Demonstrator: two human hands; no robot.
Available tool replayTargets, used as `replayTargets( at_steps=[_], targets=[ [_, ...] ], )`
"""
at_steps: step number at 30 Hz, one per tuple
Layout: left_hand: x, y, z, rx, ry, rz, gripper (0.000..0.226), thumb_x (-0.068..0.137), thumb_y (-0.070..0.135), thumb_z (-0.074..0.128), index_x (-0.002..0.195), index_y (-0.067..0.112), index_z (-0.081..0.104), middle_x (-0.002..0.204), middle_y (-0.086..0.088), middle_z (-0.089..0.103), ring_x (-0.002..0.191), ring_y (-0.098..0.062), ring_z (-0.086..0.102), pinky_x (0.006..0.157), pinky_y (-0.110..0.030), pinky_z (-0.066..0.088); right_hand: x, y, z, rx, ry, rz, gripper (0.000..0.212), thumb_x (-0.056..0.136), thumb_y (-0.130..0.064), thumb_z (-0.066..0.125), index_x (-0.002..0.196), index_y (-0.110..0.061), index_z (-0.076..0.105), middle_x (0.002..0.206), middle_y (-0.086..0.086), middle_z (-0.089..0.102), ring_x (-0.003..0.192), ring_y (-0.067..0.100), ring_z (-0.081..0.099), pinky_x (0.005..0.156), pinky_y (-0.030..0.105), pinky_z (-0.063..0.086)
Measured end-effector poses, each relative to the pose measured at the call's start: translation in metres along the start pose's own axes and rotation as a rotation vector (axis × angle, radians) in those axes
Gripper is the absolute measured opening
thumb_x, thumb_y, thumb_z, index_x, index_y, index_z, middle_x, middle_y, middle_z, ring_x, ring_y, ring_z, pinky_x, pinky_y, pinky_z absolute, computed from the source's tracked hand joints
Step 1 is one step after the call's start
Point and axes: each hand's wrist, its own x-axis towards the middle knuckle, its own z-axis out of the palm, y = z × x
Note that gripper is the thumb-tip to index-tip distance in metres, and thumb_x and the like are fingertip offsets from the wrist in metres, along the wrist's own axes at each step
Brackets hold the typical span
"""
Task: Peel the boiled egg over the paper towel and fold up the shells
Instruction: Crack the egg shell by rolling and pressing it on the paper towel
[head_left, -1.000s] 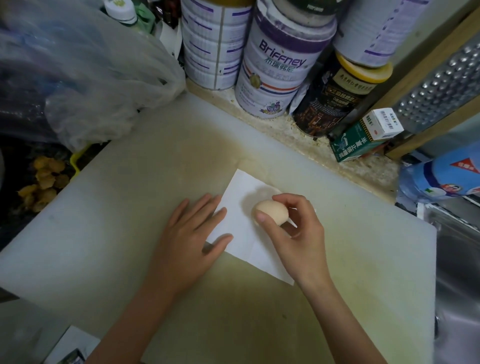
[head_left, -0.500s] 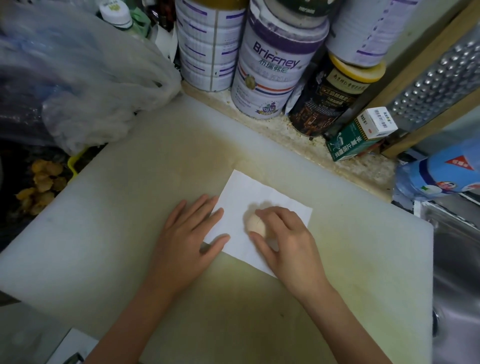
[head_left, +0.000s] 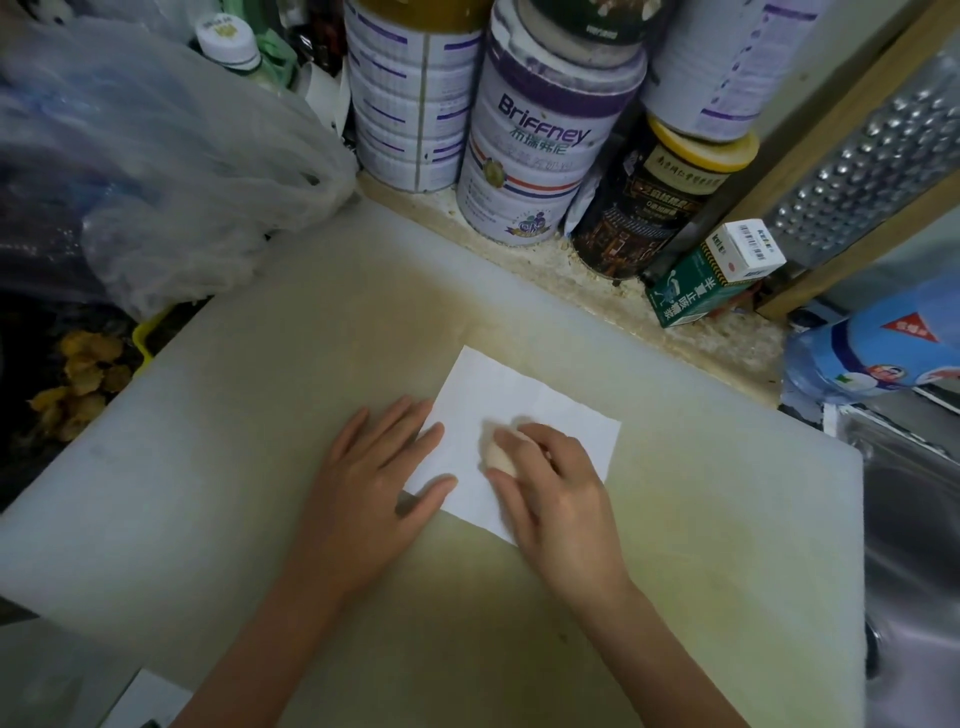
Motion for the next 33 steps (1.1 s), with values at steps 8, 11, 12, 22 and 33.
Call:
replayTargets(
  at_steps=[8,11,12,22,33],
  targets=[
    [0.000,0.000,-0.001,0.003,-0.007,-0.006,0.047,0.086,0.044,0.053,0.120,0.013,0.065,0.136,-0.004,0.055,0.131,-0.015,0.045,0.111,-0.042,0.029,0.007,0.000,-0.001,0.076,0.172,-0.028,0.029,0.088,-0.023,0.062,0.116,-0.016,0.065,0.115,0.007,0.064,0.107,0.021,0.060,0.086,0.029,0.052],
    [0.000,0.000,-0.002,-0.004,-0.013,-0.010,0.047,0.087,0.044,0.053,0.120,0.013,0.065,0.136,-0.003,0.055,0.131,-0.015,0.045,0.111,-0.042,0.029,0.006,0.001,0.003,0.041,0.062,-0.010,0.031,0.088,-0.017,0.064,0.118,-0.013,0.064,0.118,0.010,0.064,0.107,0.029,0.060,0.086,0.039,0.054],
    [-0.001,0.001,-0.002,0.001,-0.015,-0.007,0.047,0.087,0.044,0.053,0.120,0.013,0.065,0.136,-0.003,0.055,0.131,-0.015,0.045,0.111,-0.041,0.029,0.007,0.002,0.002,0.036,0.044,-0.010,0.031,0.088,-0.017,0.064,0.119,-0.014,0.064,0.118,0.009,0.065,0.107,0.029,0.061,0.086,0.039,0.054],
    [0.000,0.002,-0.005,0.009,-0.008,-0.005,0.047,0.086,0.044,0.052,0.118,0.013,0.066,0.135,-0.004,0.056,0.130,-0.017,0.047,0.110,-0.042,0.031,0.001,0.014,0.007,0.015,0.014,0.001,0.036,0.078,0.006,0.064,0.113,-0.002,0.065,0.121,0.014,0.062,0.115,0.031,0.057,0.094,0.043,0.050],
    [0.001,0.002,-0.004,-0.014,-0.019,-0.023,0.046,0.085,0.042,0.052,0.119,0.013,0.066,0.135,-0.003,0.056,0.129,-0.017,0.047,0.110,-0.042,0.030,-0.006,-0.011,0.010,0.067,-0.100,-0.095,0.035,0.087,-0.025,0.065,0.121,-0.019,0.058,0.117,0.008,0.055,0.104,0.023,0.054,0.078,0.032,0.054]
  ],
)
